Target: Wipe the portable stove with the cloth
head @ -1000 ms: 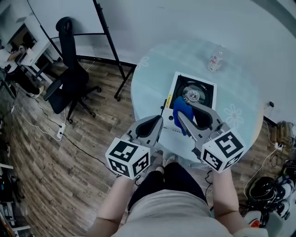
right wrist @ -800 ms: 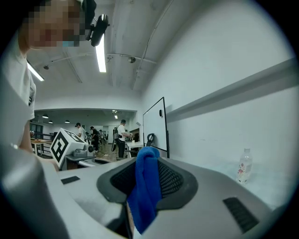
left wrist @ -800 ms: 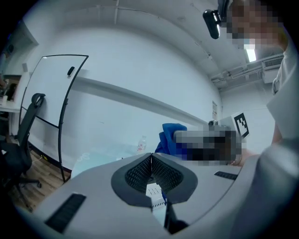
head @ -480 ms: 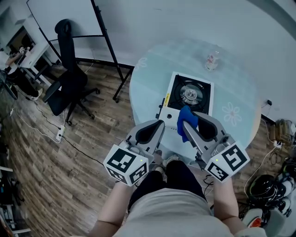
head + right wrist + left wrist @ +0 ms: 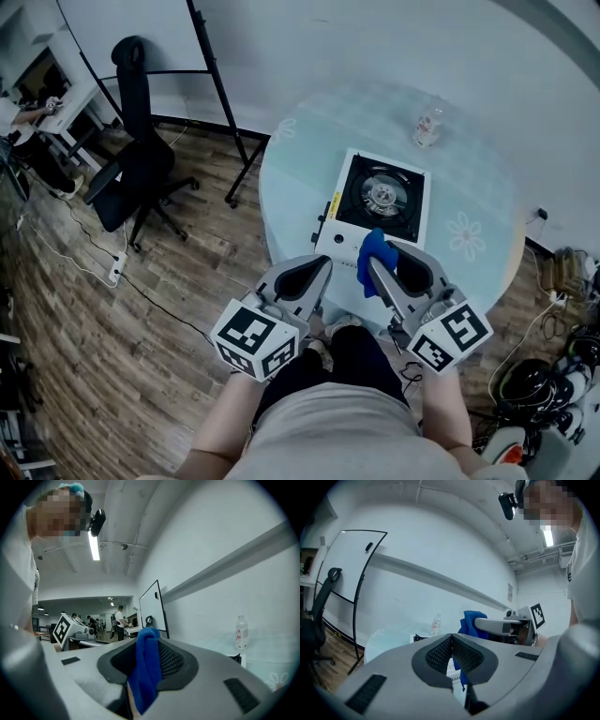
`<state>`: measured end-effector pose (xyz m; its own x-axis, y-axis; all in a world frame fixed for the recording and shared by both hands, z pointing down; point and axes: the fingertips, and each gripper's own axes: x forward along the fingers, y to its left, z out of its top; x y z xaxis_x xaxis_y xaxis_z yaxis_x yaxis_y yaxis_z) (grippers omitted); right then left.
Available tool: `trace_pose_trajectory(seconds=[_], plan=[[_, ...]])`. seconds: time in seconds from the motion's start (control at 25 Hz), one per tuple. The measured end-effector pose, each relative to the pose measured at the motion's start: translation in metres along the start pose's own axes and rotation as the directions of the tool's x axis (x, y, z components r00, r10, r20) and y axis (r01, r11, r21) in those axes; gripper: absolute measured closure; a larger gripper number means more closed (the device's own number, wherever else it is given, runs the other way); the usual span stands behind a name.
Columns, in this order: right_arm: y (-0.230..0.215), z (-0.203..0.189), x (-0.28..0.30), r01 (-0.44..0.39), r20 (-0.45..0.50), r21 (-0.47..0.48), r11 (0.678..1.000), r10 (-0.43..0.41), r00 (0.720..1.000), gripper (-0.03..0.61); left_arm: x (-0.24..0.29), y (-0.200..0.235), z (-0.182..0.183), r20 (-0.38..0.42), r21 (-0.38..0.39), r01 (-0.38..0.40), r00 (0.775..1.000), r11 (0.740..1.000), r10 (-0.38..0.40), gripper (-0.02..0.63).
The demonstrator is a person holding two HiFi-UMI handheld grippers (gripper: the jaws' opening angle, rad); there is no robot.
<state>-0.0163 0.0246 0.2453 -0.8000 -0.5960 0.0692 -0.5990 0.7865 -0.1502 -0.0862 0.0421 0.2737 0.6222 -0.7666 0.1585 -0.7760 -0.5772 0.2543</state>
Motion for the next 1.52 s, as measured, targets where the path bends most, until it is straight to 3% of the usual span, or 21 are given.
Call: trace_pose_trajectory(seconds=[1.52], plan=[[-0.002,-0.021,0.005,-0.006,-0.056,0.028,1.0,0.008,0.998,0.457,0.002,-0.002,-0.008,-0.025,-0.018,0.002,1.0,1.0,-0.002,0.595]])
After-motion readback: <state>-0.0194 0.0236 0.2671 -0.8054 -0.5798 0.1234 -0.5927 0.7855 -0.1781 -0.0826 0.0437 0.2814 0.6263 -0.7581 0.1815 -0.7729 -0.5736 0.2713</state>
